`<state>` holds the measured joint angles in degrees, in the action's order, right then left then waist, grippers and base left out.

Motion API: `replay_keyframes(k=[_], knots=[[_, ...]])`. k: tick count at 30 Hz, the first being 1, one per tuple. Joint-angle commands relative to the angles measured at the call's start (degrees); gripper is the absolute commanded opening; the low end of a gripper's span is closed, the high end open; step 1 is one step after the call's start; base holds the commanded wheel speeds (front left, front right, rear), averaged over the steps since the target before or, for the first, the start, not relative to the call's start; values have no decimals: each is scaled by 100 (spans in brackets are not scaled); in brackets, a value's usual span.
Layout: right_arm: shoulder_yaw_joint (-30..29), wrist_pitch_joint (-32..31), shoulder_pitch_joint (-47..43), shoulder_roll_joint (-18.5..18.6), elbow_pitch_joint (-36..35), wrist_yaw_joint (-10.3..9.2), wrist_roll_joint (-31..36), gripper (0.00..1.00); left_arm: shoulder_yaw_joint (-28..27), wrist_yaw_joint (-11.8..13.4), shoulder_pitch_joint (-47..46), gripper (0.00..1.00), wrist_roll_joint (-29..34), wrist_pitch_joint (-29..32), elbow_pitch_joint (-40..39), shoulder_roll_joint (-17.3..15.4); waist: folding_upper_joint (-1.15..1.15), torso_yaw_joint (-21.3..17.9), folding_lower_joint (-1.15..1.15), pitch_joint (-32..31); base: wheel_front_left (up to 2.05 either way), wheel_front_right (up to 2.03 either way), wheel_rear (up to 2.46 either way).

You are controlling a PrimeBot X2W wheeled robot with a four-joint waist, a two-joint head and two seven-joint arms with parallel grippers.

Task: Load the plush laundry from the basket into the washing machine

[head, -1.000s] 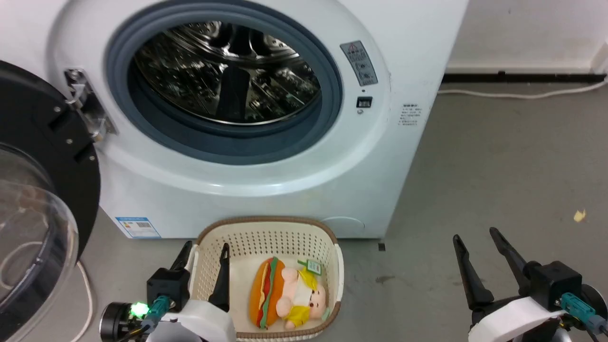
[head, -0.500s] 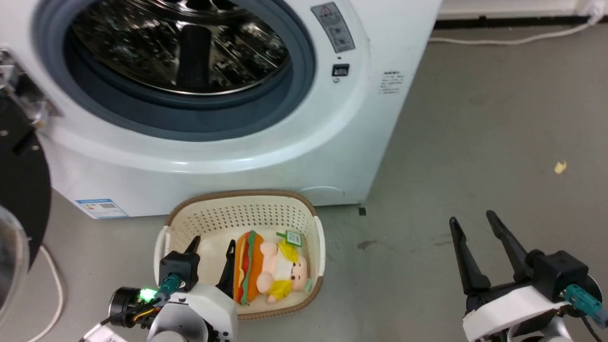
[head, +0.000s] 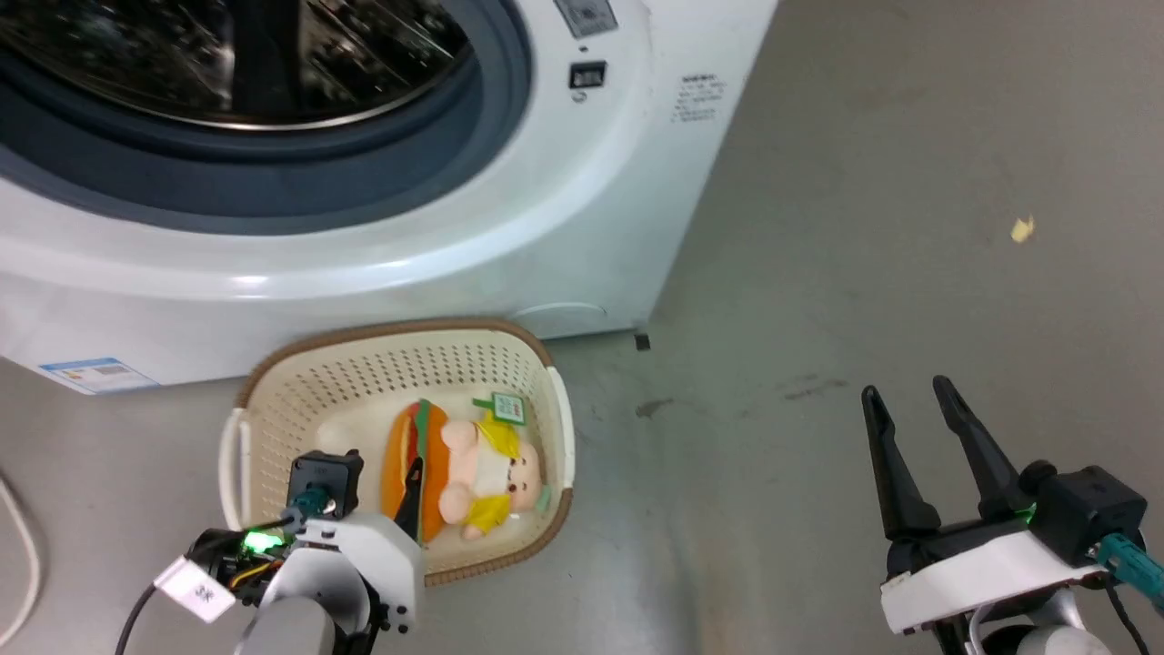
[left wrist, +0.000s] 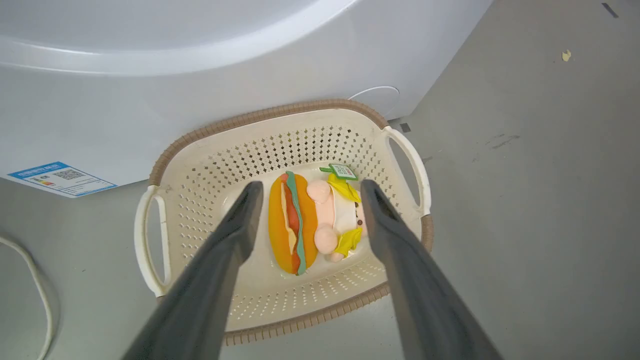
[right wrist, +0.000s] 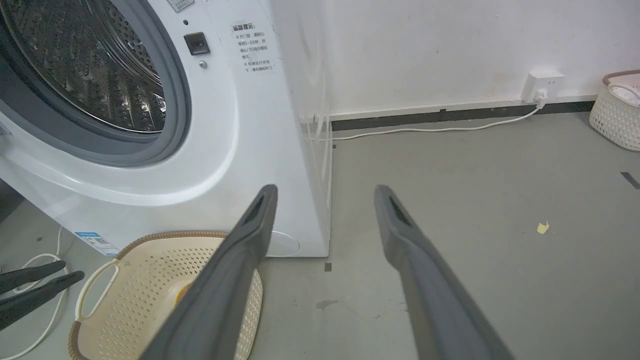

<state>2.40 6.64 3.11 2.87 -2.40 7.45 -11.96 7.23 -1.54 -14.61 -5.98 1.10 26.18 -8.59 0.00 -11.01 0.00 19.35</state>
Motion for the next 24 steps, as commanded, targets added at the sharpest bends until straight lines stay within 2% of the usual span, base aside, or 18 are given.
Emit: replay_keyframes(k=[1,15,24], knots=[[18,51,124,0,-46,2,-68,100,39,-19,-125,100,-38,13,89,-41,0,-95,0,116,0,0,0],[190,218,342,0,-161,2,-523,100,179,21,-880,100,-244,376,1013,-435,0,-492,0,968,0,0,0],[293,326,442,0,-196,2,-813,100,339,193,-1340,100,-287,683,1581,-748,0,-716,0,1521,0,0,0]])
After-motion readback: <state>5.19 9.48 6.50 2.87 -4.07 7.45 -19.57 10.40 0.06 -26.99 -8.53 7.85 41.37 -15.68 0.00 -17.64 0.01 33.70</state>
